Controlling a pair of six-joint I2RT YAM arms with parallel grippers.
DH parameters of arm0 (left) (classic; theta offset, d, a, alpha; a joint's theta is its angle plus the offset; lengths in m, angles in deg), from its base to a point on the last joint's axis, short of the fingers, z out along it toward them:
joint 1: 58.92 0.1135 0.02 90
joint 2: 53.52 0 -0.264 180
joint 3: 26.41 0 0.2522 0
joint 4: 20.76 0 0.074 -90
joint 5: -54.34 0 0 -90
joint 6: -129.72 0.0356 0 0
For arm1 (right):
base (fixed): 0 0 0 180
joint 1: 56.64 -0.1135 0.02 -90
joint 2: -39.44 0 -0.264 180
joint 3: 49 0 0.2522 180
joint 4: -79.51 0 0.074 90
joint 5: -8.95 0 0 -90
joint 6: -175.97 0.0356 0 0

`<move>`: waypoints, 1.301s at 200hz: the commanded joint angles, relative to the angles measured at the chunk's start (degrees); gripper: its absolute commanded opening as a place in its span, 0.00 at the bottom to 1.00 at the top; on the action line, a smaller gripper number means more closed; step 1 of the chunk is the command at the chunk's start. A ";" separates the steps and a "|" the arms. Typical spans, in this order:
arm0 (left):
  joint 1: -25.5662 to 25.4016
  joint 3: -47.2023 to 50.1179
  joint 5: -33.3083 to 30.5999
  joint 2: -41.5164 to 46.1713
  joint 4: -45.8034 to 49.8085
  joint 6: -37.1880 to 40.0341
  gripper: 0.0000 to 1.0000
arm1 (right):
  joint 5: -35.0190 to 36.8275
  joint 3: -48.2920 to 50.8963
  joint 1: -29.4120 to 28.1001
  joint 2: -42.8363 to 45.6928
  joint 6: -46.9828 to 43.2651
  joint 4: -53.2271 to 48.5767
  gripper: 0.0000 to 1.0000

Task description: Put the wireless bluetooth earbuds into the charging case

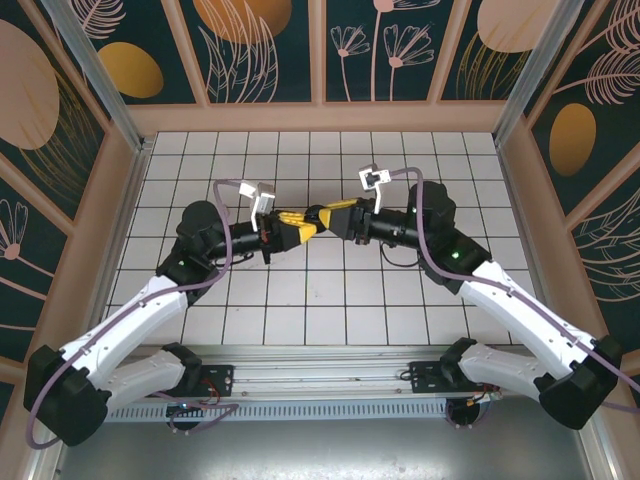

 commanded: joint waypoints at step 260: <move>-0.32 15.09 -26.04 30.46 28.47 22.02 0.00 | 21.44 -38.88 1.16 -54.98 6.44 -26.70 0.28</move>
